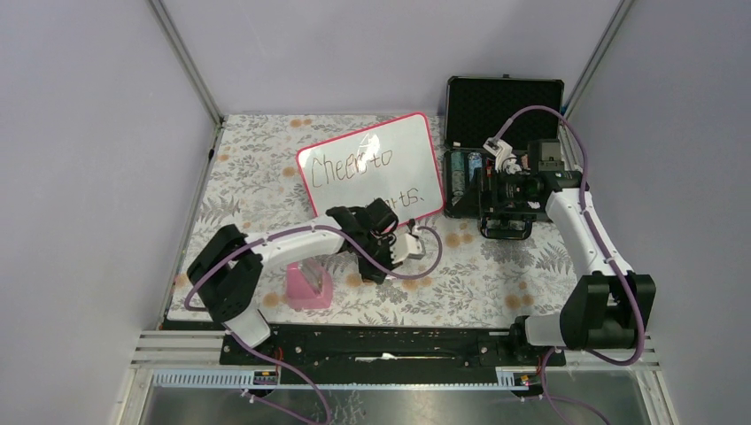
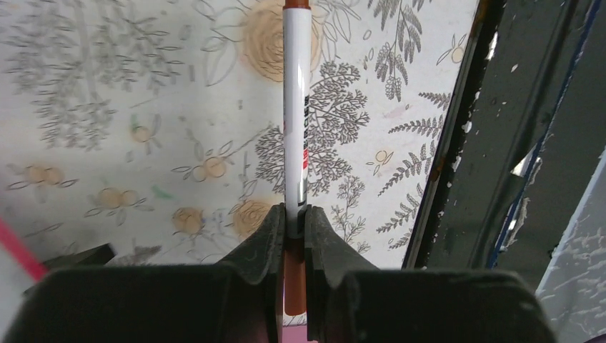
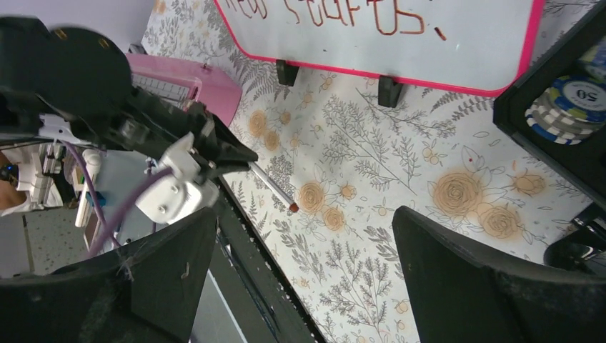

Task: Write a sentence on the whiteboard
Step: Place the whiteboard marker in the corner of the board.

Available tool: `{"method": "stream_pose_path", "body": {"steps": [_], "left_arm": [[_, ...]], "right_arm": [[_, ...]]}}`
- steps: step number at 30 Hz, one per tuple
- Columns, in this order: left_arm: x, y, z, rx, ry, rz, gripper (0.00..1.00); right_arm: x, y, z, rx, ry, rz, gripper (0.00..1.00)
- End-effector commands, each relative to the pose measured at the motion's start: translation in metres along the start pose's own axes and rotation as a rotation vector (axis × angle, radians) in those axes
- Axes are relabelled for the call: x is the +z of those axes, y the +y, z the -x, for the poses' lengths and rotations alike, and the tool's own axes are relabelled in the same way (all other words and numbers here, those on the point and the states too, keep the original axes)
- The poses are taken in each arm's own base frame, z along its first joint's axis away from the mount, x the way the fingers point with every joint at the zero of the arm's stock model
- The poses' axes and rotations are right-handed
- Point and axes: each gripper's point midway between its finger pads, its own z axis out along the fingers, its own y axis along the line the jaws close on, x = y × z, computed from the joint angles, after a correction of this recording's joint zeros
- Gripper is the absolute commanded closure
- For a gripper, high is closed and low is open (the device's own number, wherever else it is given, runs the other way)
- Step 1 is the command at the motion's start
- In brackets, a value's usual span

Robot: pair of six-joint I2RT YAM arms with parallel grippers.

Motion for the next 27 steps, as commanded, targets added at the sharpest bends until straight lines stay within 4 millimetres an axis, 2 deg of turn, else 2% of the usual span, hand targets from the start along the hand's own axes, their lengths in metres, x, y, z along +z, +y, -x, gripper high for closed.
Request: {"method": "stream_pose_path", "body": {"steps": [1,5,9,12,17,20,22,24,26,27], "left_arm": [[0.018,0.002,-0.007,0.016,0.053,0.028,0.96],[0.036,-0.010,-0.015,0.025,0.091,-0.003,0.93],[0.049,-0.013,-0.025,0.009,0.131,-0.018,0.89],[0.053,-0.010,-0.029,-0.003,0.150,0.000,0.75],[0.051,-0.005,-0.029,-0.010,0.153,0.033,0.60],[0.042,-0.007,-0.020,-0.006,0.132,0.031,0.47],[0.032,-0.010,-0.008,0.006,0.108,0.028,0.34],[0.016,-0.009,0.008,0.018,0.066,0.050,0.19],[-0.008,-0.003,0.032,0.008,-0.010,0.073,0.03],[-0.020,0.000,0.043,-0.010,-0.049,0.076,0.01]], "right_arm": [[-0.009,0.002,0.015,-0.027,-0.059,-0.033,0.00],[-0.010,0.003,0.015,-0.037,-0.062,-0.033,0.00],[-0.010,0.008,0.014,-0.031,-0.062,-0.013,0.00],[-0.011,0.008,0.013,-0.035,-0.062,-0.017,0.00],[-0.010,0.007,0.012,-0.029,-0.058,-0.013,0.01],[-0.010,0.008,0.013,-0.029,-0.059,-0.009,0.01],[-0.011,0.009,0.015,-0.032,-0.063,-0.007,0.00],[-0.012,0.011,0.017,-0.036,-0.063,-0.006,0.00],[-0.014,0.013,0.022,-0.043,-0.068,-0.005,0.01],[-0.015,0.014,0.024,-0.046,-0.070,-0.007,0.01]]}}
